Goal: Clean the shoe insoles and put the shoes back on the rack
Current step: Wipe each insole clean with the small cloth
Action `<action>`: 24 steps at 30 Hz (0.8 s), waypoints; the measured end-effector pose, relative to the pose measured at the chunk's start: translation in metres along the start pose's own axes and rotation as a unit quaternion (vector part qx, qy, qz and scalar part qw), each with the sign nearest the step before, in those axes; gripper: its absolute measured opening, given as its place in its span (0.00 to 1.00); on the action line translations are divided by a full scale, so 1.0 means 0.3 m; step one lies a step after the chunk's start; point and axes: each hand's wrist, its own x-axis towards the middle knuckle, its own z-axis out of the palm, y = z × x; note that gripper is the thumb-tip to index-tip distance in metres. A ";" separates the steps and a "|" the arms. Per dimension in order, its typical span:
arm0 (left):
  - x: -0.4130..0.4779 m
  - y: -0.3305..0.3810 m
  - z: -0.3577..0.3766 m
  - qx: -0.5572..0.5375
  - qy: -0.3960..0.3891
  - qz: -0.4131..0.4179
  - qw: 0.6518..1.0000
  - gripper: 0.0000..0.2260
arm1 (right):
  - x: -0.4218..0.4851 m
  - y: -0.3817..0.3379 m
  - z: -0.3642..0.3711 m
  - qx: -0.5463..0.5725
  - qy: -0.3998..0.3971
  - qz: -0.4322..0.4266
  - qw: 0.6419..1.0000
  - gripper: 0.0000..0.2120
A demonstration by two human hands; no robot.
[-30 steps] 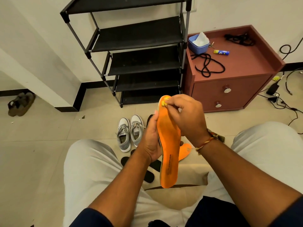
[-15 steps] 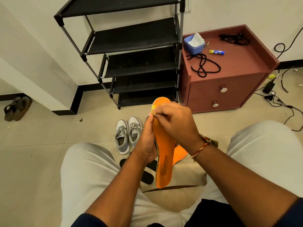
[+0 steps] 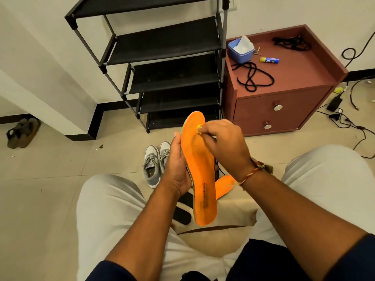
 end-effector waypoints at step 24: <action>0.004 0.042 -0.015 -0.039 0.018 0.028 0.999 0.35 | -0.031 -0.026 0.022 -0.037 -0.088 -0.058 0.994 0.06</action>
